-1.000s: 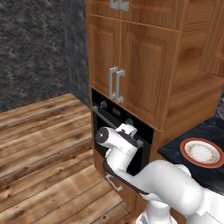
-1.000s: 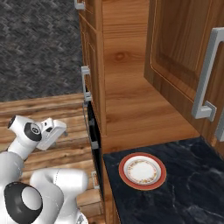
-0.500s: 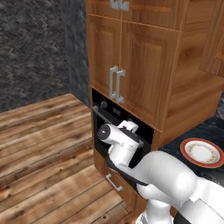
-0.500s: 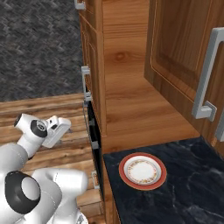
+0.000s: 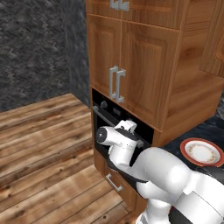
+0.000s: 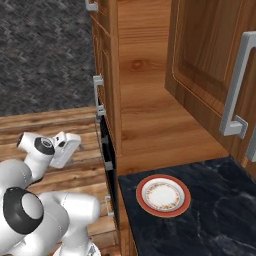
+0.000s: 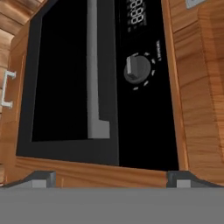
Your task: Take the baked cake out of the oven and place it on the plate for cooling. Then close the oven door.
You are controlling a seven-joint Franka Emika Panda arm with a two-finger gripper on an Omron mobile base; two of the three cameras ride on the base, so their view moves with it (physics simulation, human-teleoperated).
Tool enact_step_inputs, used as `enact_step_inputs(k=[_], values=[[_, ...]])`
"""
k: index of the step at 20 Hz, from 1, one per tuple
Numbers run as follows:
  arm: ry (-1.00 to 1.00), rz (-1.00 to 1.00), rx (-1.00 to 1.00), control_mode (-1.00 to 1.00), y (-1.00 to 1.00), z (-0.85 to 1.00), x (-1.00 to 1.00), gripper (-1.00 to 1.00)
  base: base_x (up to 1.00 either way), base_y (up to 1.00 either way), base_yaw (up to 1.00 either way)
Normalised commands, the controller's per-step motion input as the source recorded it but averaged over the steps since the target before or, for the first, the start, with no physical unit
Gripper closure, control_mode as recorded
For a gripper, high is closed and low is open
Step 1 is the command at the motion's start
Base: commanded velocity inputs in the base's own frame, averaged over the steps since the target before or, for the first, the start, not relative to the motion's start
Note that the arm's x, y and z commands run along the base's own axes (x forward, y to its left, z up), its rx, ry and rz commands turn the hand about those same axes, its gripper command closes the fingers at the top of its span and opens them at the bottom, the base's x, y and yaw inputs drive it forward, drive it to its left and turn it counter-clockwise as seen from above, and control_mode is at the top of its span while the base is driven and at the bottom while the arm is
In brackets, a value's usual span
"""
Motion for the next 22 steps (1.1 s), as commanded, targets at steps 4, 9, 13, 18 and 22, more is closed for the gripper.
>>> enact_step_inputs(k=[4,9,13,18,22], values=[[-0.03,0.00,-0.06,-1.00,-0.10,0.00,0.20,-1.00,0.00,0.00,0.00],[-0.02,0.00,-0.06,-1.00,-0.12,0.00,0.16,-1.00,0.00,0.00,0.00],[-0.01,0.00,-0.09,-1.00,-0.07,-0.05,0.12,-1.00,0.00,0.00,0.00],[0.00,0.00,-0.10,-1.00,-0.03,-0.13,0.20,-1.00,0.00,0.00,0.00],[0.00,0.00,-0.11,-1.00,0.00,-0.23,0.24,-1.00,0.00,0.00,0.00]])
